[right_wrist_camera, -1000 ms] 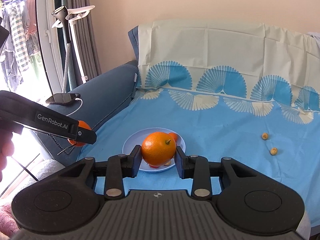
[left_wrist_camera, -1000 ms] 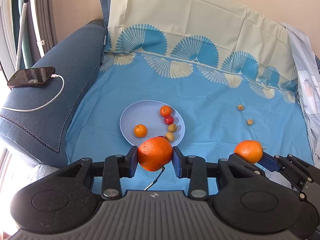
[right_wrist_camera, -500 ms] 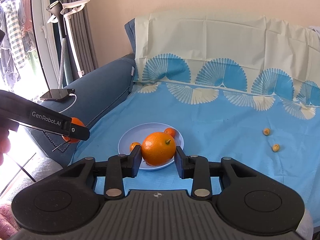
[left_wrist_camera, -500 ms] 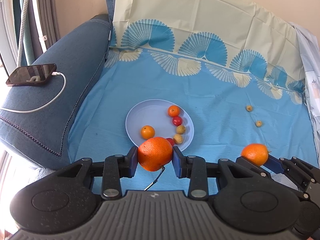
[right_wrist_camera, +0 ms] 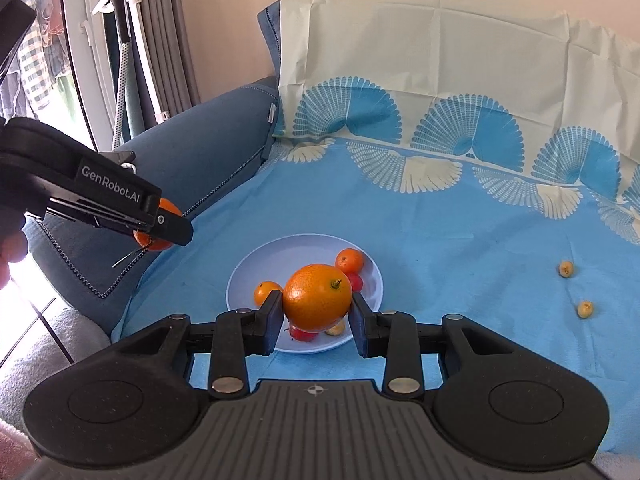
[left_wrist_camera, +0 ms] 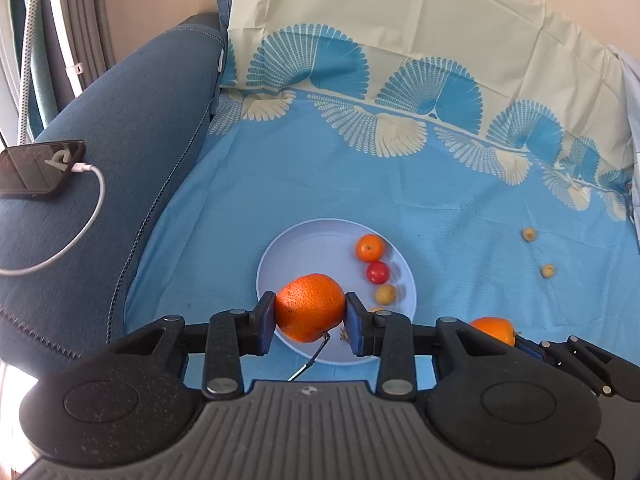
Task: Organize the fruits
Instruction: 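Carry the large orange and kumquat toward the plate with both grippers, then open both grippers to drop the orange and kumquat onto the plate, then withdraw both tools from the plate, then grasp a small yellow fruit with the left gripper while the right grasps another, then carry both small yellow fruits over the plate with both grippers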
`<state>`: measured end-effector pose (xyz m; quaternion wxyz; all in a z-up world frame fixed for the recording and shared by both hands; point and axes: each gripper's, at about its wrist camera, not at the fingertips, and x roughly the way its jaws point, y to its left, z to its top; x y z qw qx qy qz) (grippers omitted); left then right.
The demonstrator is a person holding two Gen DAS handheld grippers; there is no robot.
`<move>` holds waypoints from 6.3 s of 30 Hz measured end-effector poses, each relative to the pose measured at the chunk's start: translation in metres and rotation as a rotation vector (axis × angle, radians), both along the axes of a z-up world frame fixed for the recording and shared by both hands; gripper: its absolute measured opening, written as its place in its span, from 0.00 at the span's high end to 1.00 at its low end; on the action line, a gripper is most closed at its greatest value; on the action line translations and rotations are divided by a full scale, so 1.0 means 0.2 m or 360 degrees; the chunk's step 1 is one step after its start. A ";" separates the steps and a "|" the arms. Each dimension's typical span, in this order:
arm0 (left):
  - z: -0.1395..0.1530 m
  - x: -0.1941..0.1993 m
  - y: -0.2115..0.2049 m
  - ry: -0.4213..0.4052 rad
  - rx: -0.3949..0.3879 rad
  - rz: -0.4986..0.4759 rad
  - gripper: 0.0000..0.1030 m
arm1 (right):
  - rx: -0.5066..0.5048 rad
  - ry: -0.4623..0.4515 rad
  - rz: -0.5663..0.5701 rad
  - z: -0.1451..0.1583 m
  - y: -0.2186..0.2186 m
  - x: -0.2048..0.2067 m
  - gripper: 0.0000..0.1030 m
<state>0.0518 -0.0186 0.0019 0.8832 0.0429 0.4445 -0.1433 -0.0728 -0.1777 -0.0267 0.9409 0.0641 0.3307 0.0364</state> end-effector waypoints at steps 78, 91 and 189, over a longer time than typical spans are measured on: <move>0.01 -0.57 0.06 -0.0167 0.0316 0.0036 0.00 | -0.0095 -0.0204 -0.0193 0.20 0.09 -0.49 0.01; -0.05 -0.52 0.03 -0.0122 0.0360 -0.0006 0.00 | -0.0103 -0.0154 -0.0178 0.17 0.10 -0.44 0.01; 0.07 -0.44 -0.20 0.0059 0.0300 -0.0106 0.74 | 0.0161 -0.0228 -0.0627 0.03 -0.41 -0.50 0.74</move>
